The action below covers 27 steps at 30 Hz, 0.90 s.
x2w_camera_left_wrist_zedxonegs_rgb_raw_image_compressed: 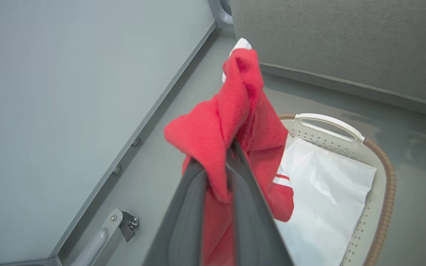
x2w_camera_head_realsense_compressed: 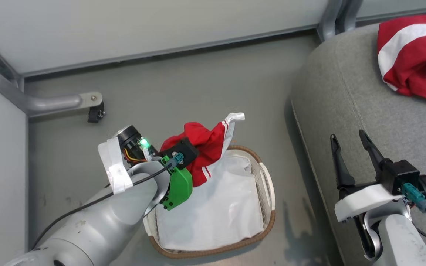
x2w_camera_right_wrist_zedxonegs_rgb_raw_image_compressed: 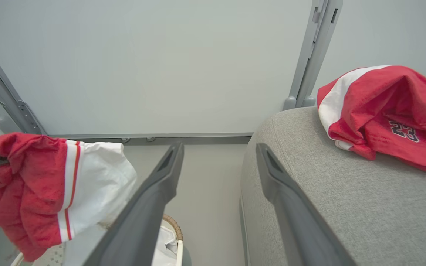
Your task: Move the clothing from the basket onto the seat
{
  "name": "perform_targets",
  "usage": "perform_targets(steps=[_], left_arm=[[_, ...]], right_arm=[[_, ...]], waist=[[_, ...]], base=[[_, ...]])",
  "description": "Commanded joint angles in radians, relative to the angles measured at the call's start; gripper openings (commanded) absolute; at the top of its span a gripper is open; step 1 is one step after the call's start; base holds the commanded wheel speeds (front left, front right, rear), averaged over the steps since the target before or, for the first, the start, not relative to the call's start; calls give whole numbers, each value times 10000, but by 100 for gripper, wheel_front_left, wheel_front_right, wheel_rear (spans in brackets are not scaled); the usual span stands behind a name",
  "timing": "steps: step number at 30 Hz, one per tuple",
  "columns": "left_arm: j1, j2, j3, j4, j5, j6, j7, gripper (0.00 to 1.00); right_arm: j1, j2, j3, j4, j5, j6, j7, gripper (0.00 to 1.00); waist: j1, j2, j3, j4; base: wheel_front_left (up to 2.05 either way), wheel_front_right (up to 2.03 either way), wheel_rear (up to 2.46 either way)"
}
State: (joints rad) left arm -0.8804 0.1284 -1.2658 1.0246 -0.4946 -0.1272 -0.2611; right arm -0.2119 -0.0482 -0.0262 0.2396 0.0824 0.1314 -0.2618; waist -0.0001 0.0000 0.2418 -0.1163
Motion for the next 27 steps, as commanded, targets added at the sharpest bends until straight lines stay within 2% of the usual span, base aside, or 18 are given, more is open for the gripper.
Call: perform_targets(steps=[1, 9, 19, 27], left_arm=[[-156, 132, -48, -164, 164, -19, -54, 0], [-1254, 548, -119, -1156, 671, -36, -32, 0], [-2773, 1024, -111, -2237, 540, -22, 32, 0], [-3434, 1093, 27, -2567, 402, -25, -5, 0]], right_arm=[[292, -42, -2, 70, -72, -14, -49, 100], [633, -42, -103, 191, -358, -14, -49, 100], [335, -39, 212, 209, -486, -14, -49, 100], [-152, -40, 865, 262, -509, -14, -49, 100]], waist=[[1, 0, -1316, 345], [1, 0, -2299, 376], [1, 0, -2591, 438], [1, 0, -2649, 438]], base=[[0, 0, 0], [0, 0, 0], [0, 0, 0], [0, 0, 0]])
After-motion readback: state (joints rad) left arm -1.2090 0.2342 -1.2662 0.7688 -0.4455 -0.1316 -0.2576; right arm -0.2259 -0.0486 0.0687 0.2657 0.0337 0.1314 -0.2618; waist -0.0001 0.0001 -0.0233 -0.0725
